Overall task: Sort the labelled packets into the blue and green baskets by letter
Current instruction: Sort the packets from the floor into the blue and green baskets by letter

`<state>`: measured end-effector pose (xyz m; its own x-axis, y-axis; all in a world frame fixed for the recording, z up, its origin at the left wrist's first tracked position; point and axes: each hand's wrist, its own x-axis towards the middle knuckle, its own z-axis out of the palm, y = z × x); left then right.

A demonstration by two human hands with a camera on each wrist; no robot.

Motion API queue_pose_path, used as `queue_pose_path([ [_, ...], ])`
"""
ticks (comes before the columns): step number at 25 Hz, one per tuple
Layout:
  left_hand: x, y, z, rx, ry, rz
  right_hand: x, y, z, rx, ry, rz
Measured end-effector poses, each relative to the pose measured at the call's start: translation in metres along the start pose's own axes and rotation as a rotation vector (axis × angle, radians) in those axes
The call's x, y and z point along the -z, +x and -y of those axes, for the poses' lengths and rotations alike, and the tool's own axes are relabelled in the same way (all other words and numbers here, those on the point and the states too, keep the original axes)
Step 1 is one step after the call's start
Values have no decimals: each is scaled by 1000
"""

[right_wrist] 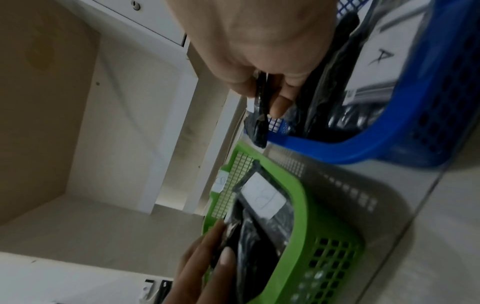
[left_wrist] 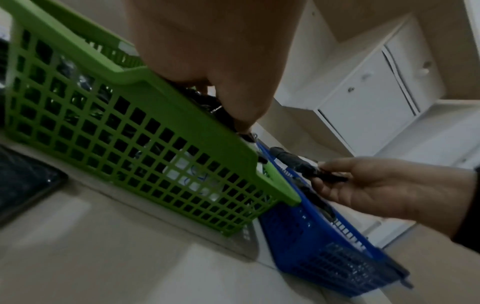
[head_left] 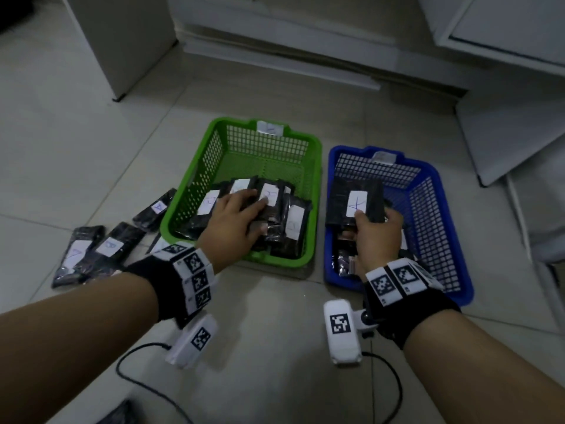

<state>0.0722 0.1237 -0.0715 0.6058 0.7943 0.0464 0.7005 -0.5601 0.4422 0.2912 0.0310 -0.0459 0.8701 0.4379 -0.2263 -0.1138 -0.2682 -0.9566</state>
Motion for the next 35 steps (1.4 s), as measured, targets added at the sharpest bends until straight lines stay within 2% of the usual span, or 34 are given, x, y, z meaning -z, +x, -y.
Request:
queue_pose_path([
  [2, -2, -2, 1, -59, 109, 88, 7, 11, -4, 4, -44, 15],
  [4, -4, 0, 0, -47, 162, 132, 10, 19, -6, 10, -80, 26],
  [8, -8, 3, 2, -5, 175, 200, 14, 25, -9, 2, -107, -66],
  [10, -4, 6, 5, -5, 126, 233, 14, 20, -11, 21, -198, -71],
  [12, 5, 4, 11, -45, 37, 222, 12, 9, -9, 37, -437, -50],
  [14, 17, -8, 19, -143, -51, 129, 6, -12, -4, 6, -553, -40],
  [16, 26, -30, 29, -216, -89, 51, -3, -44, -1, 41, -535, 25],
  [18, 34, -60, 41, -238, -106, 35, -14, -82, -11, 171, -530, 139],
  [21, 42, -116, 65, -175, -133, 41, -34, -142, -34, 376, -574, 337],
  [23, 45, -156, 84, -107, -106, 61, -49, -172, -49, 420, -595, 479],
  [25, 47, -197, 102, -35, -97, 134, -64, -194, -62, 452, -616, 603],
  [28, 50, -248, 119, 139, -62, 432, -88, -211, -77, 577, -734, 790],
  [30, 47, -272, 126, 192, -12, 582, -109, -215, -86, 685, -883, 874],
  [35, 42, -272, 121, 269, -102, 683, -149, -200, -91, 722, -1083, 874],
])
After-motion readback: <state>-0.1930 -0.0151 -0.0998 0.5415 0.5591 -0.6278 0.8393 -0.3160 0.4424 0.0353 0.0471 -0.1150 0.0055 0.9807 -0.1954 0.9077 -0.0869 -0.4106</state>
